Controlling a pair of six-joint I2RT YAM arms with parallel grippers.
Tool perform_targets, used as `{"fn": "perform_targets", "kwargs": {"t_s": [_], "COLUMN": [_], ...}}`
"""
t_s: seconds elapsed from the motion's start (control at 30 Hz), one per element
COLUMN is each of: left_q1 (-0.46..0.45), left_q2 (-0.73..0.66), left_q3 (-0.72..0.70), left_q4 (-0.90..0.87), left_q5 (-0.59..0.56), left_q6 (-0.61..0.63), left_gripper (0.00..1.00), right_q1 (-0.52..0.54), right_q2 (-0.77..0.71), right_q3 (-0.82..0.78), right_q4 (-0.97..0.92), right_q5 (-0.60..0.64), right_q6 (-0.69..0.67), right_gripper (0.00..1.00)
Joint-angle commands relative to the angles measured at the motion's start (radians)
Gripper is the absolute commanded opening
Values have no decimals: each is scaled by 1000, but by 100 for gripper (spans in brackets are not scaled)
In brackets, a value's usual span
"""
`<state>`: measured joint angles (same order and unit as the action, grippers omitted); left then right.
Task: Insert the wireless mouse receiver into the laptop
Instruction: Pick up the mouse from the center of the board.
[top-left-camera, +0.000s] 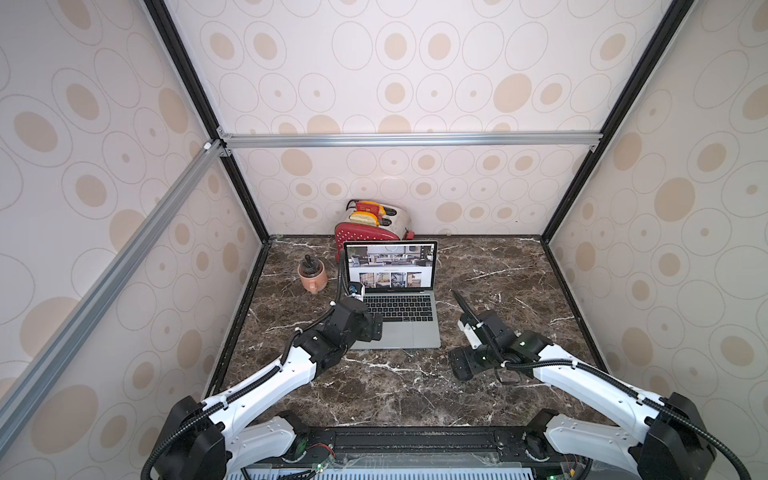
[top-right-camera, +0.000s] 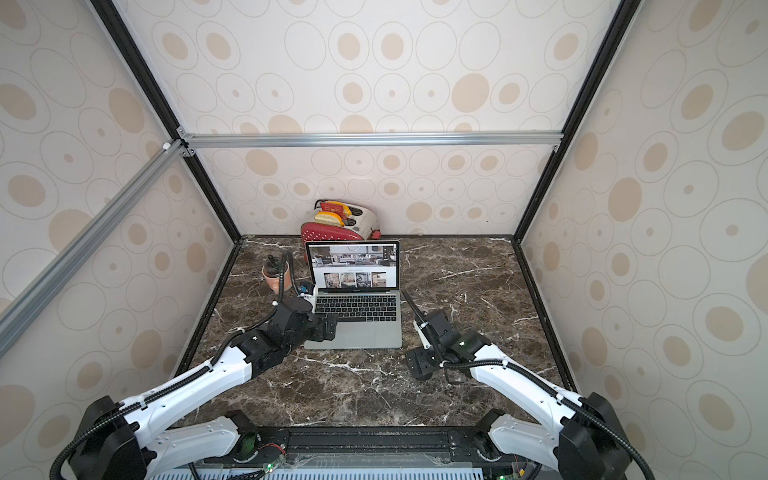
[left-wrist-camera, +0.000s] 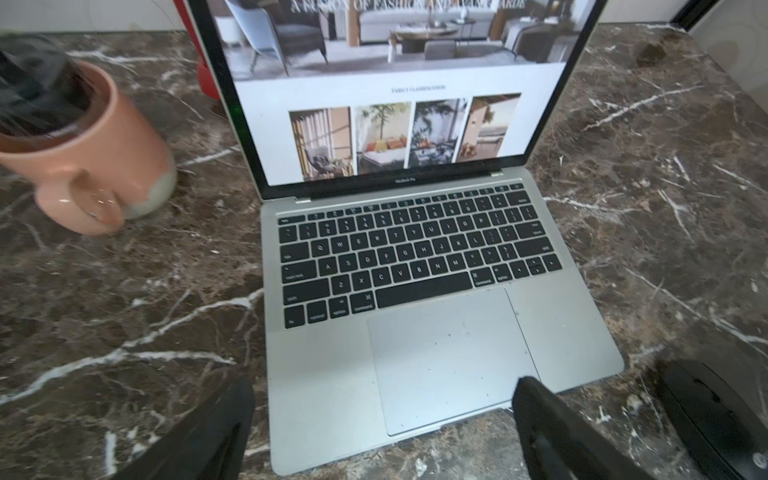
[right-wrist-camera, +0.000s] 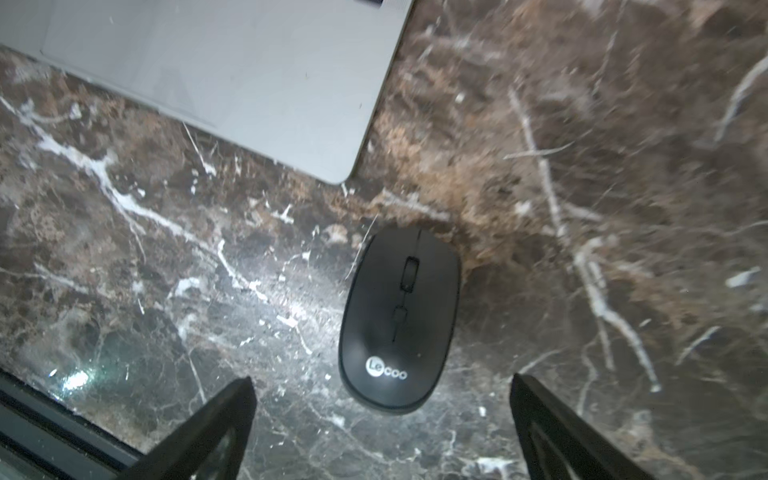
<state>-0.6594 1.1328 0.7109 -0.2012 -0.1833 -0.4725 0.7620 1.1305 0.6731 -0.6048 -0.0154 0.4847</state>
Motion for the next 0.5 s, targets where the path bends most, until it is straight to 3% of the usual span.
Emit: {"fn": "perform_targets", "kwargs": {"t_s": [0.0, 0.23, 0.47], "left_q1": [-6, -6, -6], "left_q2": [21, 31, 47], "left_q3": [-7, -19, -1], "left_q4": [-11, 39, 27], "left_q5": [109, 175, 164], "left_q6": [-43, -20, -11], "left_gripper": [99, 99, 99], "right_q1": [28, 47, 47], "right_q2": [33, 113, 158], "right_q3": [-42, -69, -72], "right_q4": [10, 80, 119], "right_q5": [-21, 69, 123], "right_q6": [95, 106, 115], "right_gripper": [97, 93, 78]}}
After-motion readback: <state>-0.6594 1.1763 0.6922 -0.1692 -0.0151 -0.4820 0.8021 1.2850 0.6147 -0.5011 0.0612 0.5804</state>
